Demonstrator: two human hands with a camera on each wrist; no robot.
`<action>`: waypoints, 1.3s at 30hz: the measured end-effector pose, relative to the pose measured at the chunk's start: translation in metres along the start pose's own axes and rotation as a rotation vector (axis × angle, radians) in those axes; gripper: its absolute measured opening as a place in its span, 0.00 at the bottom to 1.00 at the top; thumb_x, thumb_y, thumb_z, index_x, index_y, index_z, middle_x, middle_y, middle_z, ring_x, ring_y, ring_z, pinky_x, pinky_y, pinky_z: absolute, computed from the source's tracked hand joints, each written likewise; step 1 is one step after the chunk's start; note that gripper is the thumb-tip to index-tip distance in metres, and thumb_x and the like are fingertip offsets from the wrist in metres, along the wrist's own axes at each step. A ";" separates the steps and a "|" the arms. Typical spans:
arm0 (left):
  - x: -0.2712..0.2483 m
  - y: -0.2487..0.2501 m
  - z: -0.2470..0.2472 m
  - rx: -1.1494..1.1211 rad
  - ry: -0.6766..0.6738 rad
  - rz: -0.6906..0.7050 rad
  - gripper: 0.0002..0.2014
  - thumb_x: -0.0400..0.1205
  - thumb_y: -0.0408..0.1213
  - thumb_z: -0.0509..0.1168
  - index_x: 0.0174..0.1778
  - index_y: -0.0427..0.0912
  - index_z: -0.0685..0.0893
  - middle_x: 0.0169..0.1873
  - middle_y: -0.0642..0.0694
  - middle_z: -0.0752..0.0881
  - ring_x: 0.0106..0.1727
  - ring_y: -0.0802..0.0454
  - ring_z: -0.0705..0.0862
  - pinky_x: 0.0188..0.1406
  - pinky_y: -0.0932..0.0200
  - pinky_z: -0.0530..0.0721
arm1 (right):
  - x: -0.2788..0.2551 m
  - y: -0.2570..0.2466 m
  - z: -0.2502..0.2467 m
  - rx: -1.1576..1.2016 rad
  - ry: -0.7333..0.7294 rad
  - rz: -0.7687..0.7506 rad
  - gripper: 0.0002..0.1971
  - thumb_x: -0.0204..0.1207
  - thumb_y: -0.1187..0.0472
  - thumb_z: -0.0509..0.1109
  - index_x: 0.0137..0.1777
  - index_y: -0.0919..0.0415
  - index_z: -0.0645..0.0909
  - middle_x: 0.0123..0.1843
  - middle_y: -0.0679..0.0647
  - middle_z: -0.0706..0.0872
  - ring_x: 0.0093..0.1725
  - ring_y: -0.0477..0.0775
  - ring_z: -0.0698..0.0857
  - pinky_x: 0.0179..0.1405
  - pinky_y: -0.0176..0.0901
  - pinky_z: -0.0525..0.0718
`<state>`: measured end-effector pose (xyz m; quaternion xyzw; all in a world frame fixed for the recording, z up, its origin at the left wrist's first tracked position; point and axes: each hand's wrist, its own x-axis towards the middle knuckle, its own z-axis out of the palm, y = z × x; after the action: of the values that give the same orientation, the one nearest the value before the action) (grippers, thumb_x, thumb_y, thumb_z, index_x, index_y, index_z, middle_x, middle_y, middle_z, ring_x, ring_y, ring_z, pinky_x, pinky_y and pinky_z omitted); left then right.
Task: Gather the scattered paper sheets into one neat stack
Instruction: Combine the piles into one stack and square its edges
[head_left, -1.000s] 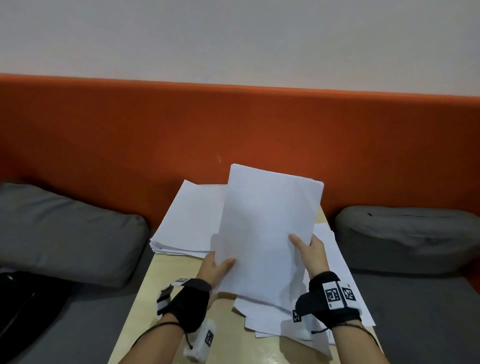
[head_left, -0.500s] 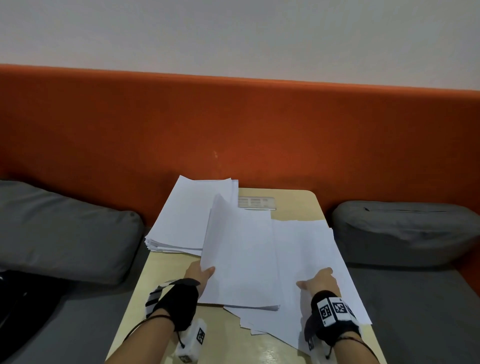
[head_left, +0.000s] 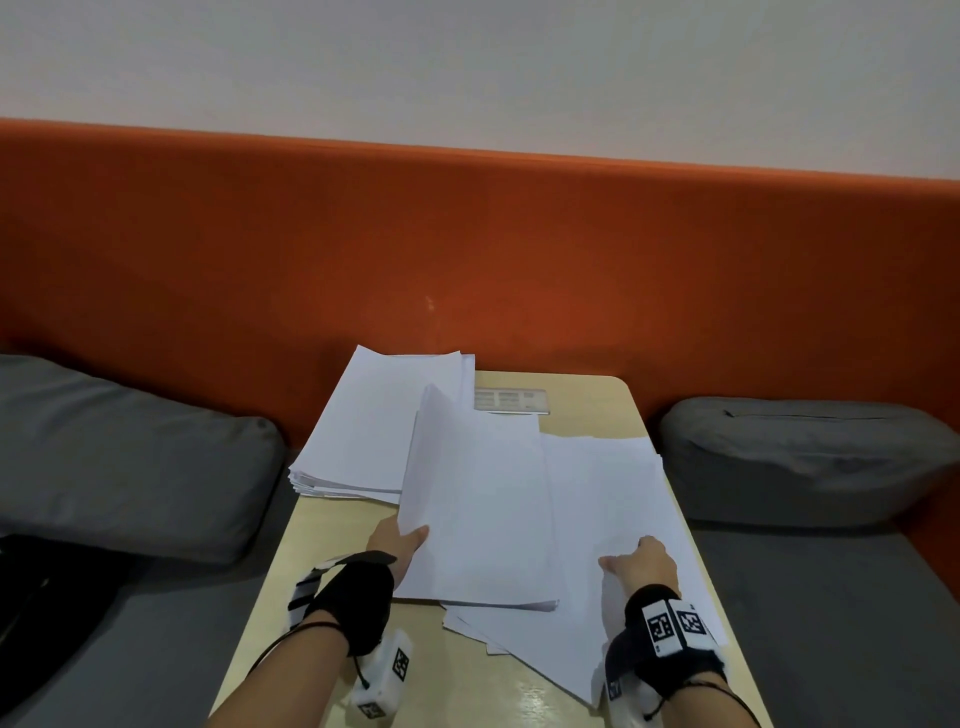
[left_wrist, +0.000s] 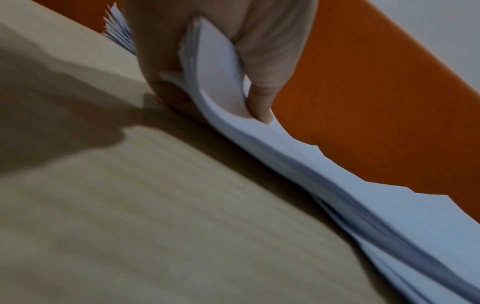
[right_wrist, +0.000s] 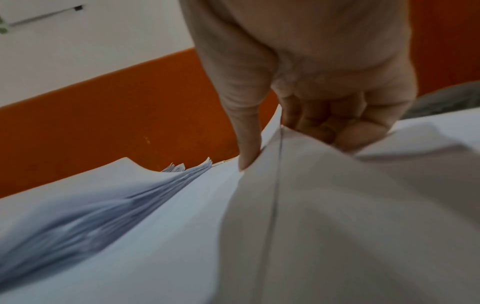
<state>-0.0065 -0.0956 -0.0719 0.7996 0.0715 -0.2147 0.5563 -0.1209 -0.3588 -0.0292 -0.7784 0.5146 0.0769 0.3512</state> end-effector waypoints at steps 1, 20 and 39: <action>0.000 0.000 0.000 0.000 -0.002 0.000 0.17 0.82 0.33 0.63 0.66 0.30 0.77 0.60 0.35 0.83 0.59 0.39 0.82 0.59 0.53 0.77 | -0.002 0.000 0.001 -0.015 0.011 -0.038 0.30 0.71 0.61 0.74 0.70 0.67 0.67 0.68 0.67 0.76 0.66 0.69 0.77 0.67 0.61 0.76; -0.012 0.004 -0.008 -0.003 -0.078 -0.028 0.25 0.79 0.41 0.69 0.70 0.35 0.75 0.66 0.39 0.81 0.66 0.41 0.79 0.65 0.54 0.74 | -0.056 -0.050 -0.062 -0.019 0.419 -0.438 0.23 0.77 0.73 0.57 0.71 0.57 0.70 0.57 0.69 0.84 0.55 0.71 0.82 0.43 0.49 0.72; -0.009 0.023 -0.014 -0.353 -0.061 -0.143 0.34 0.84 0.59 0.47 0.59 0.30 0.81 0.56 0.32 0.84 0.37 0.44 0.80 0.35 0.59 0.80 | -0.024 -0.062 0.012 0.396 -0.078 -0.440 0.22 0.81 0.65 0.63 0.74 0.61 0.68 0.70 0.63 0.77 0.60 0.59 0.80 0.59 0.46 0.77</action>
<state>-0.0032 -0.0899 -0.0445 0.6757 0.1477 -0.2621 0.6730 -0.0763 -0.3196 0.0025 -0.7840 0.3248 -0.0731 0.5240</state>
